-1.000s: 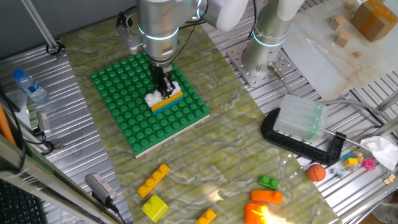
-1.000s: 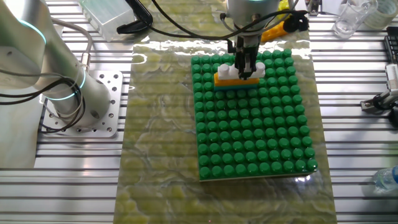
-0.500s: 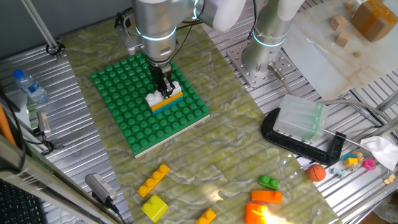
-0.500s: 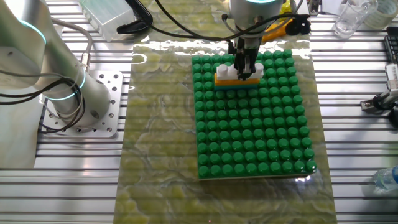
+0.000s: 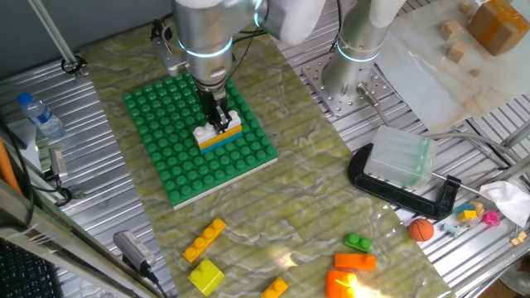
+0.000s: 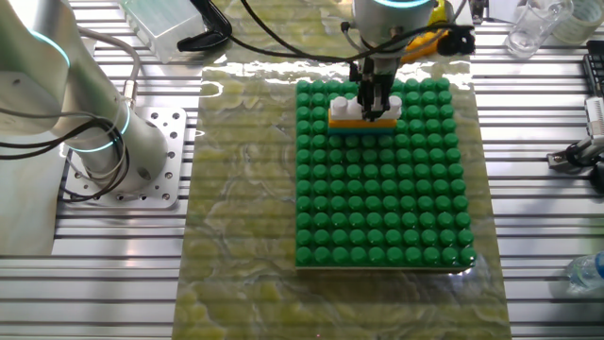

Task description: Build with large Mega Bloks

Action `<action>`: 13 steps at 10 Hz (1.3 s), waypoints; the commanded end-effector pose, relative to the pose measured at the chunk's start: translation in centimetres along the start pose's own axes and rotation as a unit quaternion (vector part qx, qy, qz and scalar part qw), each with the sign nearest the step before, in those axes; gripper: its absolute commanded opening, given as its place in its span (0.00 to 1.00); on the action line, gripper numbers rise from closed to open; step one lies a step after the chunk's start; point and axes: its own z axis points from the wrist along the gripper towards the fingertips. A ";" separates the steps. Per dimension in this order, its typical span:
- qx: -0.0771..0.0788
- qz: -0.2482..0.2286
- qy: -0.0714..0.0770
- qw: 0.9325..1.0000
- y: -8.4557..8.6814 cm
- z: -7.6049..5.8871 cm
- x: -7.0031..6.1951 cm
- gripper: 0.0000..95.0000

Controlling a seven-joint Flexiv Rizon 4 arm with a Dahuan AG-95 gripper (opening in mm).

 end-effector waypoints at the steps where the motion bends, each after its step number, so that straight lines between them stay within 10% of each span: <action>1: 0.002 0.001 0.003 1.000 0.3 0.3 -0.5 0.00; 13: 0.039 0.014 -0.007 0.999 0.6 1.6 -0.8 0.00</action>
